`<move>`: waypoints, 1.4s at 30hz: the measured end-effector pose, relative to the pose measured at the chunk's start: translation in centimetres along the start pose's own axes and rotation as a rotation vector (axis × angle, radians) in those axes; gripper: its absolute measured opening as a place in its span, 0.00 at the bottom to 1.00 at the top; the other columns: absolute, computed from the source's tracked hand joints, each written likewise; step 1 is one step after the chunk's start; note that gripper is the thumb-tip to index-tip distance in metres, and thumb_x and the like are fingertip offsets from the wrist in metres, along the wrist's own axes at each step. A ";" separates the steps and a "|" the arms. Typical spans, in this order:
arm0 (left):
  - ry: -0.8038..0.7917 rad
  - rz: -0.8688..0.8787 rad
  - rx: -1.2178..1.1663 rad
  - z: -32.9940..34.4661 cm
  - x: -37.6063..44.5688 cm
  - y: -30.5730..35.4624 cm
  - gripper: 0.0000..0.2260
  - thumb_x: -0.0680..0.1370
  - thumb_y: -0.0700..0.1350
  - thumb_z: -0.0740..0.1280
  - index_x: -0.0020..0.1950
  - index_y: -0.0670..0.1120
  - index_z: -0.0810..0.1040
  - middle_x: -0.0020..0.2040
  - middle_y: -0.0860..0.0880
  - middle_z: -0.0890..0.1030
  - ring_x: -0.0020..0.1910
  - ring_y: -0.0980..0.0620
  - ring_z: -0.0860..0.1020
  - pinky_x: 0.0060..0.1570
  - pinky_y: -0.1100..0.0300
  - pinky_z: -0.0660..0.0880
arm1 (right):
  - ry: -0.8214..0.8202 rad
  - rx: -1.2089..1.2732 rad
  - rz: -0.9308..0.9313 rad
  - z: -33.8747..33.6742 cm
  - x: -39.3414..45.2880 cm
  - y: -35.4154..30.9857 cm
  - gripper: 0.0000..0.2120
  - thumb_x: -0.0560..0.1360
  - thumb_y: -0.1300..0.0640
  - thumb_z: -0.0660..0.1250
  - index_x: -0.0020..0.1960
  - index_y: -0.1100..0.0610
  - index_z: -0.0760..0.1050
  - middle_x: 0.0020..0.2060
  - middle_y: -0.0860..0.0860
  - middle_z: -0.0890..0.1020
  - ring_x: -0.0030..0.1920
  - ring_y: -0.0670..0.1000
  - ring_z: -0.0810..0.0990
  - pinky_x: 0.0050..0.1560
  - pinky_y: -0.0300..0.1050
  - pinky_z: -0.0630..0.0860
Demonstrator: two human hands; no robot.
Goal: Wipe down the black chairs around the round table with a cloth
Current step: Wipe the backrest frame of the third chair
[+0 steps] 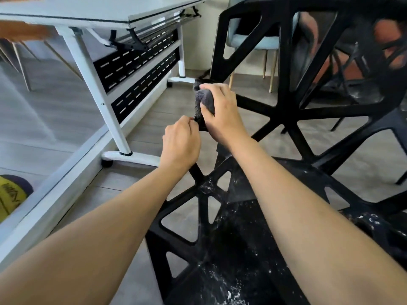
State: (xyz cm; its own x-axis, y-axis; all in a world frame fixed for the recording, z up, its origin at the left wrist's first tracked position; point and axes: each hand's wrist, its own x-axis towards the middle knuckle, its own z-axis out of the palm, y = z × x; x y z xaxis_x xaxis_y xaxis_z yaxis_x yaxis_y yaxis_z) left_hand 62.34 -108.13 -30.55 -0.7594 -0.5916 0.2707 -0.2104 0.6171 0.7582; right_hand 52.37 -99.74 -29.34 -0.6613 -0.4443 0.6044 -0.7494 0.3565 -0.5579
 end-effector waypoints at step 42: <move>-0.160 0.214 0.050 -4.1 -6.8 -5.7 0.15 0.86 0.54 0.50 0.48 0.46 0.67 0.36 0.44 0.80 0.38 0.40 0.81 0.41 0.44 0.77 | -0.124 -0.496 0.285 2.3 -18.2 -0.7 0.22 0.76 0.54 0.69 0.68 0.59 0.70 0.58 0.60 0.74 0.55 0.63 0.73 0.55 0.57 0.73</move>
State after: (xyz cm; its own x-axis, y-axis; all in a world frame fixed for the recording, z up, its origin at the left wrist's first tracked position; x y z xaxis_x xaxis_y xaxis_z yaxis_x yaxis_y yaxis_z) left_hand 71.20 -109.74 -34.27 -0.8767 -0.3577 0.3217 -0.0615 0.7465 0.6625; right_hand 65.04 -93.80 -41.31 -0.8527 -0.3565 0.3819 -0.4879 0.8048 -0.3380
